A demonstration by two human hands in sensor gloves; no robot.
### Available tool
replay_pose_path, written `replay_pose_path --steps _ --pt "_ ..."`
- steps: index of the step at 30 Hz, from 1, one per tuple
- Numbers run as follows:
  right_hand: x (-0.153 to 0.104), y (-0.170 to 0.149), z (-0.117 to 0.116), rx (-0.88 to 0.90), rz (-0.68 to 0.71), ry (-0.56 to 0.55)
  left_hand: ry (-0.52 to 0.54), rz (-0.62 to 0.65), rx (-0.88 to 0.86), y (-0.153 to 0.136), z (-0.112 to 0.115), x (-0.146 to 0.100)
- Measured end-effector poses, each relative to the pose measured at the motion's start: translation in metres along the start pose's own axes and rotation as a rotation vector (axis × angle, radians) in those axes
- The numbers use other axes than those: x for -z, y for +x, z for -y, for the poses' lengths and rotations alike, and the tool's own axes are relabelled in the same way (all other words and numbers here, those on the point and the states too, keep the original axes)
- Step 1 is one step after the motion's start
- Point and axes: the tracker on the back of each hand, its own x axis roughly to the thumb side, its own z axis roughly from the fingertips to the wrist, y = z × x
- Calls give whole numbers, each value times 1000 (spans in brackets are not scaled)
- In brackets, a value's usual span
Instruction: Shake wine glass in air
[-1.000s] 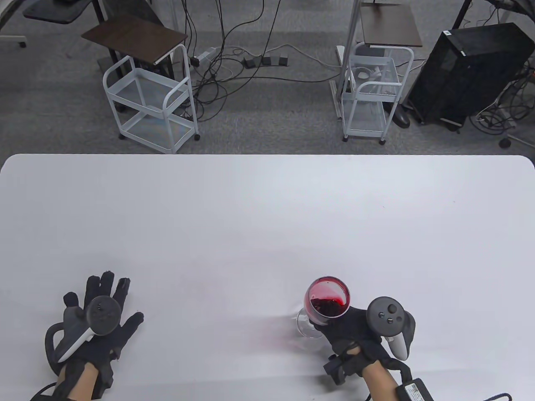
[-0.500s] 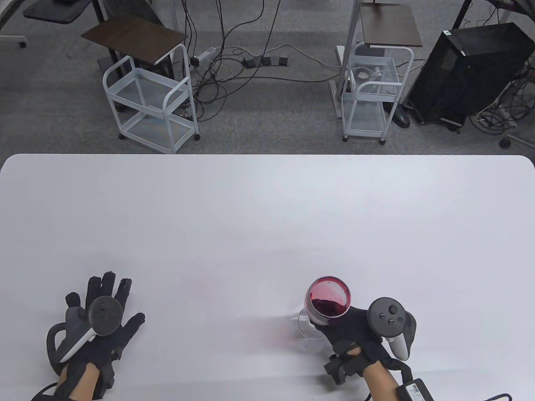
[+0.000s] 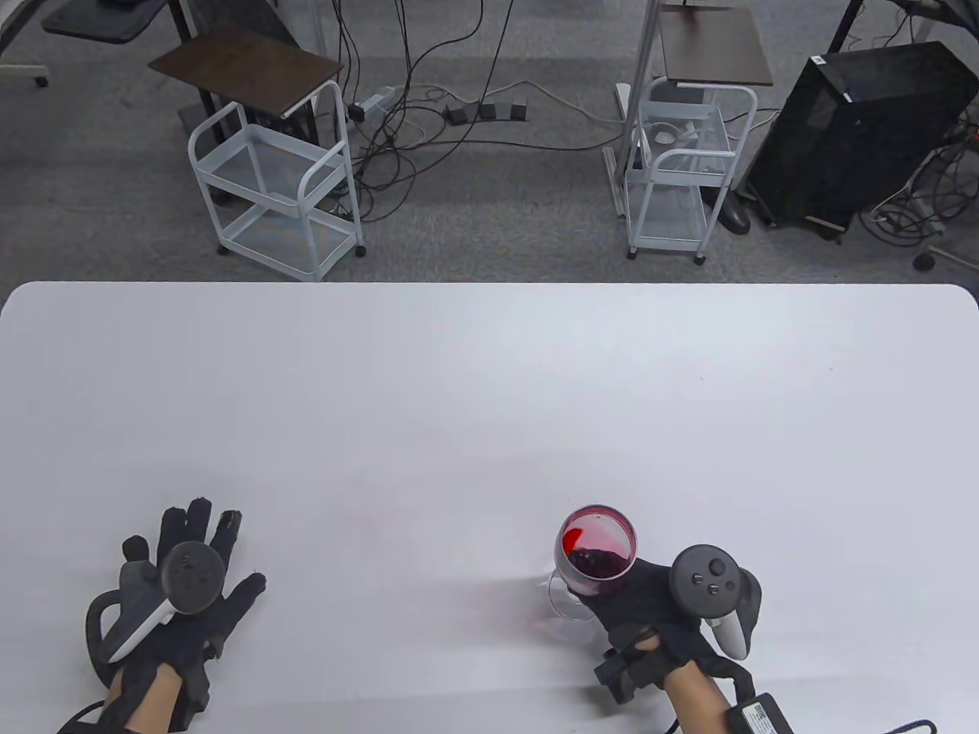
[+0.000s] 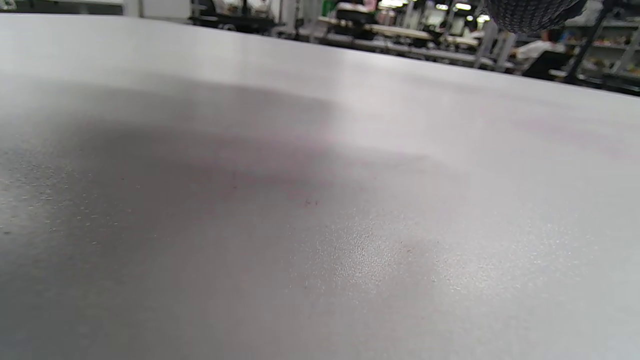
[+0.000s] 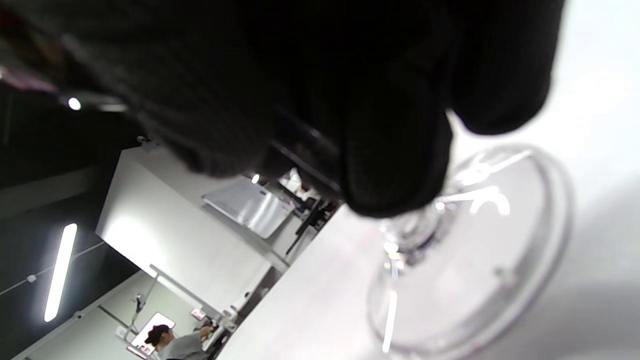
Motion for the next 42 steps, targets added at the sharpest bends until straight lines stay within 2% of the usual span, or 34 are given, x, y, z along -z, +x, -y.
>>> replay_pose_path --steps 2,5,9,12,16,19,23,26,29,33,37,40,42 --pt "0 2 -1 -10 20 10 -5 1 3 0 1 1" --pt "1 1 3 -17 4 -41 -10 -1 3 0 1 1" --pt "2 2 -4 -14 40 40 -20 0 -10 -1 1 2" --pt "3 1 0 -20 15 -15 -9 -4 -5 -1 0 1" --pt "2 3 -5 -6 37 58 -6 -1 11 0 0 2" --pt "2 1 2 -18 8 -27 0 2 12 0 0 1" --pt "0 2 -4 -4 30 55 0 4 13 1 1 1" --pt "1 3 1 -35 18 -22 6 0 12 1 0 0" --pt "0 2 -3 -26 30 40 16 5 10 0 -1 -1" --pt "1 1 4 -28 12 -31 11 2 9 0 0 0" --pt "1 2 -2 -1 27 40 6 2 10 0 0 1" --pt "2 1 3 -30 9 -38 8 1 6 0 0 0" --pt "1 0 0 -20 8 10 12 4 2 0 -1 0"
